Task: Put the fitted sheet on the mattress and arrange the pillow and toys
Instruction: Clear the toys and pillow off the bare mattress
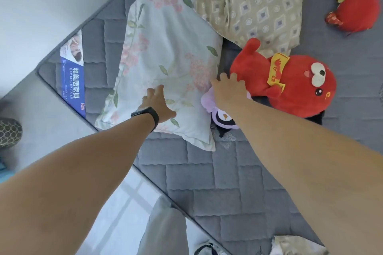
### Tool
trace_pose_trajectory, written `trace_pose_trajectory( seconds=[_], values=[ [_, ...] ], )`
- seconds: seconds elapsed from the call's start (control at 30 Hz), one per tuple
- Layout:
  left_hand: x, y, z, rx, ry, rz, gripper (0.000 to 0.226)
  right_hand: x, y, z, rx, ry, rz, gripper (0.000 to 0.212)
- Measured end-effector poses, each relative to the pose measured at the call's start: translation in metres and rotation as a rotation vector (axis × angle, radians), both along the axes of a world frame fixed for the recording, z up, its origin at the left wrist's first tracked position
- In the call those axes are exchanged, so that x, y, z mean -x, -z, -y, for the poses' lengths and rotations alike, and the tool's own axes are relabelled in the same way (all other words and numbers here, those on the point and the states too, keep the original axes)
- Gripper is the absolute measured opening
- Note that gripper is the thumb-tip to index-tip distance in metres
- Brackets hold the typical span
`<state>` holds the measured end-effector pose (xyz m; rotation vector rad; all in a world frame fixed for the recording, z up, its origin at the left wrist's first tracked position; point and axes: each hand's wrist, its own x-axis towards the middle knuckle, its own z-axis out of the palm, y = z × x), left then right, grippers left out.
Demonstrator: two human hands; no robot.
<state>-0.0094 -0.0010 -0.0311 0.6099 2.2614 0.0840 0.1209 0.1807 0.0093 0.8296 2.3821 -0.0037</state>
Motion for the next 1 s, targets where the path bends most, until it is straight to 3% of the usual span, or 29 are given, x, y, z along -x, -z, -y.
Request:
trace_pose_trajectory(
  seconds=[0.1, 0.2, 0.27, 0.33, 0.5, 0.6, 0.87, 1.0],
  values=[
    [-0.006, 0.036, -0.006, 0.101, 0.230, -0.055, 0.100, -0.009, 0.025, -0.001, -0.008, 0.041, 0.049, 0.040],
    [-0.001, 0.046, -0.020, 0.153, 0.459, -0.217, 0.049, -0.023, 0.029, -0.004, -0.233, -0.031, -0.016, 0.034],
    [0.002, 0.047, -0.026, 0.182, 0.661, -0.243, 0.015, -0.037, 0.036, -0.006, -0.157, -0.016, 0.016, 0.039],
    [0.003, 0.042, -0.028, 0.228, 0.785, -0.224, 0.023, -0.049, 0.035, -0.008, -0.063, 0.052, 0.019, 0.042],
    [-0.009, -0.001, -0.036, 0.135, 0.687, -0.059, 0.027, -0.094, -0.005, -0.001, -0.001, 0.230, -0.005, 0.050],
    [-0.034, -0.052, -0.050, -0.021, 0.629, -0.004, 0.033, -0.135, -0.050, 0.007, -0.014, 0.270, -0.054, 0.050],
    [-0.187, -0.230, -0.056, -0.400, 0.420, 0.098, 0.034, -0.321, -0.216, 0.033, -0.152, 0.669, -0.323, 0.050],
    [-0.275, -0.275, -0.044, -0.540, 0.277, 0.136, 0.031, -0.438, -0.281, 0.061, -0.177, 0.886, -0.496, 0.033]
  ],
)
